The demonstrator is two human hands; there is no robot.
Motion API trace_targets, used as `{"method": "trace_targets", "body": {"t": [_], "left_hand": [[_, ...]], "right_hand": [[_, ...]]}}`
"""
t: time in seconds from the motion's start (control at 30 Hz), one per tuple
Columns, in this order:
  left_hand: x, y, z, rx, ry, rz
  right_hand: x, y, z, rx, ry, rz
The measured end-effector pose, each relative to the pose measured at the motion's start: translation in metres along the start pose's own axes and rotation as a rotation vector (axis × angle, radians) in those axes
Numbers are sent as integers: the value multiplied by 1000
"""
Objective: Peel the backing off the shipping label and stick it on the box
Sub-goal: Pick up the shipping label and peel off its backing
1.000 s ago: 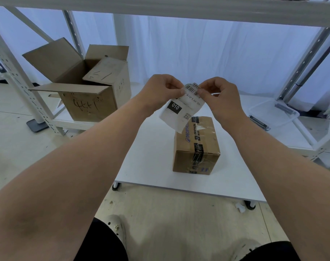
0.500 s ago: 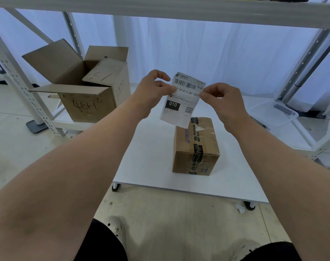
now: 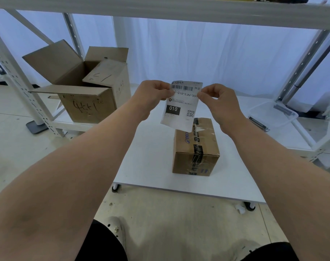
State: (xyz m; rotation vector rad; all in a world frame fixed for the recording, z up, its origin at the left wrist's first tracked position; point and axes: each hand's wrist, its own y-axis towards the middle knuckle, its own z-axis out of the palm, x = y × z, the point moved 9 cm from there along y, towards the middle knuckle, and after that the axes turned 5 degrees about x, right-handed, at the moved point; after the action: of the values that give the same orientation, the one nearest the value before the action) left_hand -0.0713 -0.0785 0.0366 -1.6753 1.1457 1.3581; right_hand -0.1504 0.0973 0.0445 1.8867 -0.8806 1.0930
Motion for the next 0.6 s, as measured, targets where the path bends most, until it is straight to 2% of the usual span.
{"method": "trace_targets", "body": {"t": [0.2, 0.27, 0.4, 0.43, 0.5, 0.6], "left_hand": [[-4, 0, 2, -7, -43, 5], [-6, -1, 3, -12, -4, 23], [-13, 0, 1, -79, 133, 96], [-14, 0, 0, -102, 142, 111], [-14, 1, 0, -121, 146, 123], [-14, 0, 9, -41, 159, 126]], "right_hand": [[-10, 4, -1, 6, 72, 55], [-11, 3, -1, -14, 1, 59], [9, -3, -18, -210, -263, -66], [10, -2, -17, -181, -231, -39], [3, -3, -4, -50, -21, 117], [-9, -11, 11, 57, 144, 330]]}}
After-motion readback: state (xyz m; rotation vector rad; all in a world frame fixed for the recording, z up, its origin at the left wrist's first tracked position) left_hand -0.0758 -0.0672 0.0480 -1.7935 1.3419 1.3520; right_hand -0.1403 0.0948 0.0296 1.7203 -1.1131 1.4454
